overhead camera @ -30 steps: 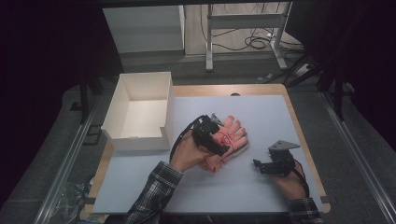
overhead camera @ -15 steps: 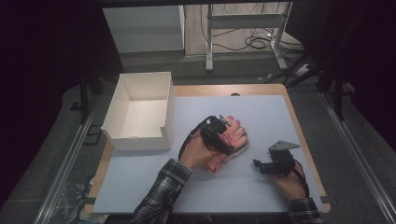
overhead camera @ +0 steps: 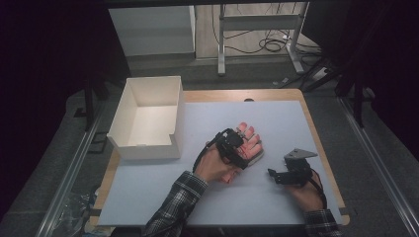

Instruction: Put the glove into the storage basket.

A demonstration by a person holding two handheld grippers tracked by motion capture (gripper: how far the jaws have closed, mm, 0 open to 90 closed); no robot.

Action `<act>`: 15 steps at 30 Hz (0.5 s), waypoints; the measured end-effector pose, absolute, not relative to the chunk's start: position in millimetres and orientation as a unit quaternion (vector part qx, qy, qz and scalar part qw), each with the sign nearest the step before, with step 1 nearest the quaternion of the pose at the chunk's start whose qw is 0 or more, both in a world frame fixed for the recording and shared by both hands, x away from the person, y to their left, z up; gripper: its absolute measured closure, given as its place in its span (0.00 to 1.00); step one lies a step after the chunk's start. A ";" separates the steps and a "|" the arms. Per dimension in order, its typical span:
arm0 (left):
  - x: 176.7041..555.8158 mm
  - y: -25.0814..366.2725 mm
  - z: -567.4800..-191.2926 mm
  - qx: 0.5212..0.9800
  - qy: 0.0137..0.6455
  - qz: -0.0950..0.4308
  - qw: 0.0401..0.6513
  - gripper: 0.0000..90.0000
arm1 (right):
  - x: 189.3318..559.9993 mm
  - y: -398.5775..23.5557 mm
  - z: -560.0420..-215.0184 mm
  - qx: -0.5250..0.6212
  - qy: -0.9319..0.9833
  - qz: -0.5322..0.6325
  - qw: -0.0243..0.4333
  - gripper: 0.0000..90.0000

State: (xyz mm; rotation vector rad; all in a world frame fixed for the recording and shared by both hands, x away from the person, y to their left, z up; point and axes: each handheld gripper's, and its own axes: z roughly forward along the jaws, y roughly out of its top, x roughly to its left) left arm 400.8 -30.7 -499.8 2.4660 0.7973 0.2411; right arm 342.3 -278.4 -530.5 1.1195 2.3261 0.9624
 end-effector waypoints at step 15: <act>396.6 -33.3 -509.8 0.915 0.304 0.081 0.251 0.13 | 342.3 -278.4 -530.6 0.397 0.829 0.343 0.194 0.19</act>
